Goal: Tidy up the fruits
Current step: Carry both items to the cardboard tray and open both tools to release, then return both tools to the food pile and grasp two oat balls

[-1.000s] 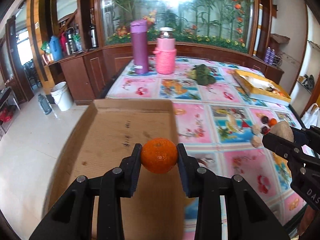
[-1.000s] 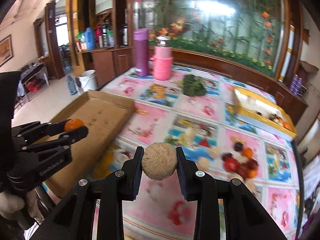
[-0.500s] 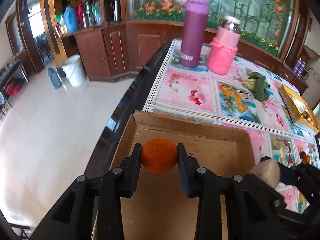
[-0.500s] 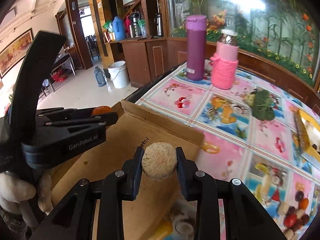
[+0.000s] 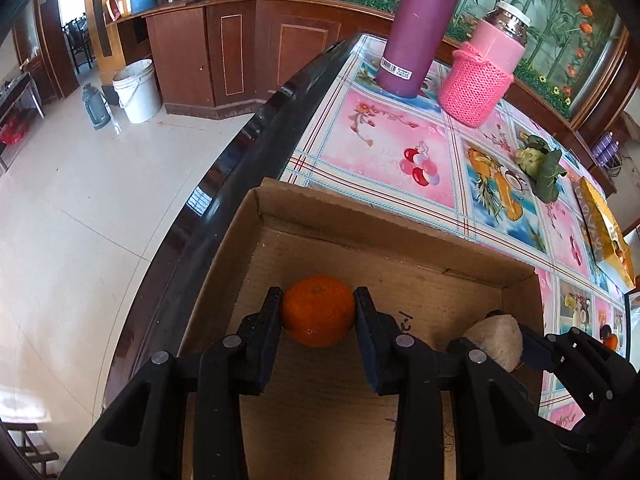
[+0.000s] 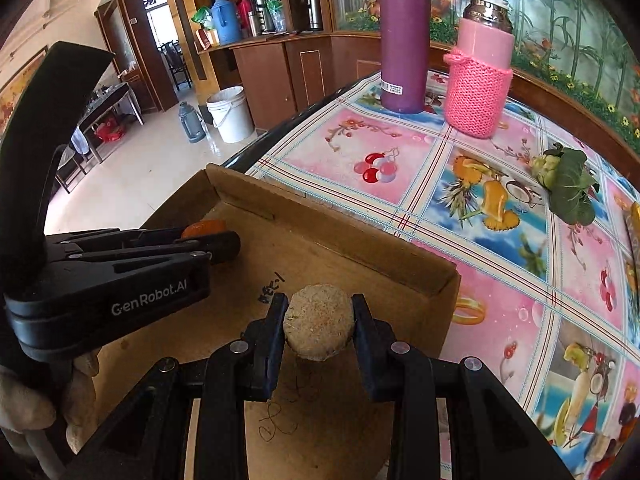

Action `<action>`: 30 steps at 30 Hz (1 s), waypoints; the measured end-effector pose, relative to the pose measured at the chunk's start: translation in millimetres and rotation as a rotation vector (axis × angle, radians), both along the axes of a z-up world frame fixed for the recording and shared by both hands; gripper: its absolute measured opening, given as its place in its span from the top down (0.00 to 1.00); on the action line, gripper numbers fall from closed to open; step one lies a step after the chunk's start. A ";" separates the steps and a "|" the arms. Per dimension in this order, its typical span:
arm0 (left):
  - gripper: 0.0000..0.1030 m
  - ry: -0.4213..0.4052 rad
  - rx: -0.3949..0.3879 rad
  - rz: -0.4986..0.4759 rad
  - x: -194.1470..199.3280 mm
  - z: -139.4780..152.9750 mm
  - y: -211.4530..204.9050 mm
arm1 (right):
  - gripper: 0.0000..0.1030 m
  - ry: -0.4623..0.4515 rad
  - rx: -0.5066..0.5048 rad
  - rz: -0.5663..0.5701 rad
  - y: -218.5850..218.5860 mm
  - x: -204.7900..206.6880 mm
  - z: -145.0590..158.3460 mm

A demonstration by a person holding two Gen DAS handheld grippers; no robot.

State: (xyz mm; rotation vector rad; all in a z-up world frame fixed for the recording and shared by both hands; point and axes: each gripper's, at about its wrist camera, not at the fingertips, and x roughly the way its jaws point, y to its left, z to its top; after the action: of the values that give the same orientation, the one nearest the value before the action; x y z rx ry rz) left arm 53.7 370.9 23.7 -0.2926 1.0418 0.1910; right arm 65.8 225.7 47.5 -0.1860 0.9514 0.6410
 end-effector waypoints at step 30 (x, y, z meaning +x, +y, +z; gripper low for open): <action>0.27 -0.224 -0.027 -0.167 -114.7 76.8 -147.0 | 0.33 -0.122 0.101 -0.313 -262.8 -97.2 53.2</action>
State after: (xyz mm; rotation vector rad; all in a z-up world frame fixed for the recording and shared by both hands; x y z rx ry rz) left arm -60.9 223.8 100.6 -0.2441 0.8429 -0.0069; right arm -31.4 -37.1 100.7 0.0144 0.8077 0.3829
